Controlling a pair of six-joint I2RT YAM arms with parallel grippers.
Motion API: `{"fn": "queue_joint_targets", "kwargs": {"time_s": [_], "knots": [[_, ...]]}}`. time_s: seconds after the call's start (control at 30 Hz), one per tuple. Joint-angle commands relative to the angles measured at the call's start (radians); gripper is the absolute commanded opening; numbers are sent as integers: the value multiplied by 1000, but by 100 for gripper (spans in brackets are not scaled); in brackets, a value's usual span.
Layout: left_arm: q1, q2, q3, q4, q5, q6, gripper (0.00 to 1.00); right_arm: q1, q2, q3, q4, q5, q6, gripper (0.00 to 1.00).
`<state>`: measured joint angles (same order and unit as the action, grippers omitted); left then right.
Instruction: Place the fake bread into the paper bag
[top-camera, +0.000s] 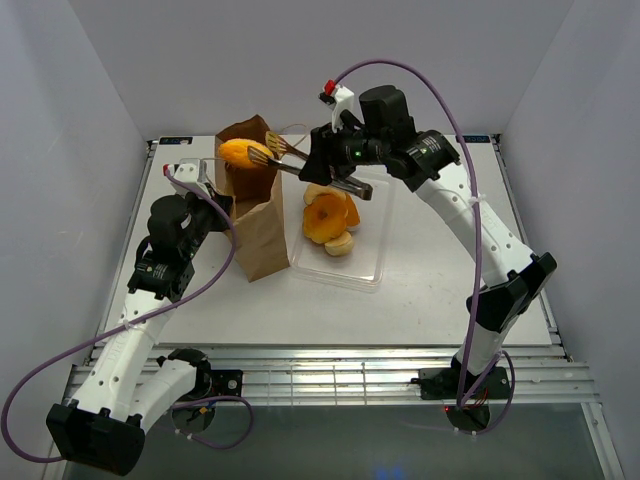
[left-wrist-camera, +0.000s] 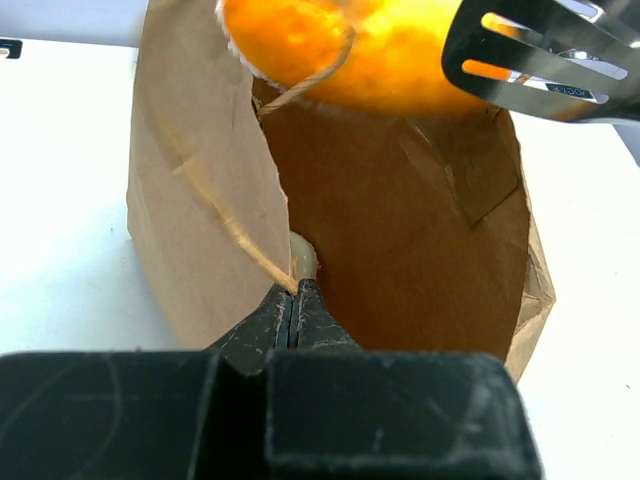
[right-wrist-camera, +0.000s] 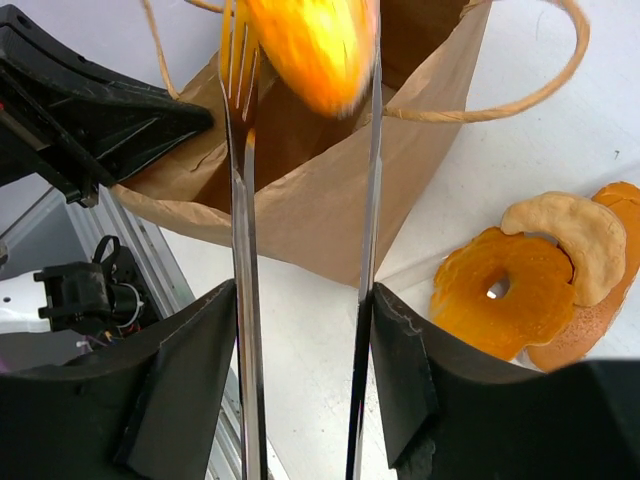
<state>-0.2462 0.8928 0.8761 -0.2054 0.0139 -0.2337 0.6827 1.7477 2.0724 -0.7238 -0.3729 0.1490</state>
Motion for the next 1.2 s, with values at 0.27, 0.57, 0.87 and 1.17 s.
{"fn": "queue_joint_targets", "kwargs": {"time_s": [0.27, 0.57, 0.87, 1.17], "knots": [[-10, -12, -2, -8, 1, 4, 0, 0, -39, 54, 58, 0, -9, 60], [-10, -12, -2, -11, -40, 5, 0, 0, -158, -3, 49, 38, -14, 57], [-10, -9, -2, -15, -72, 13, 0, -2, -284, -121, 64, 49, -9, 56], [-10, -9, -2, -14, -80, 16, 0, -12, -474, -327, 73, 161, 9, 55]]}}
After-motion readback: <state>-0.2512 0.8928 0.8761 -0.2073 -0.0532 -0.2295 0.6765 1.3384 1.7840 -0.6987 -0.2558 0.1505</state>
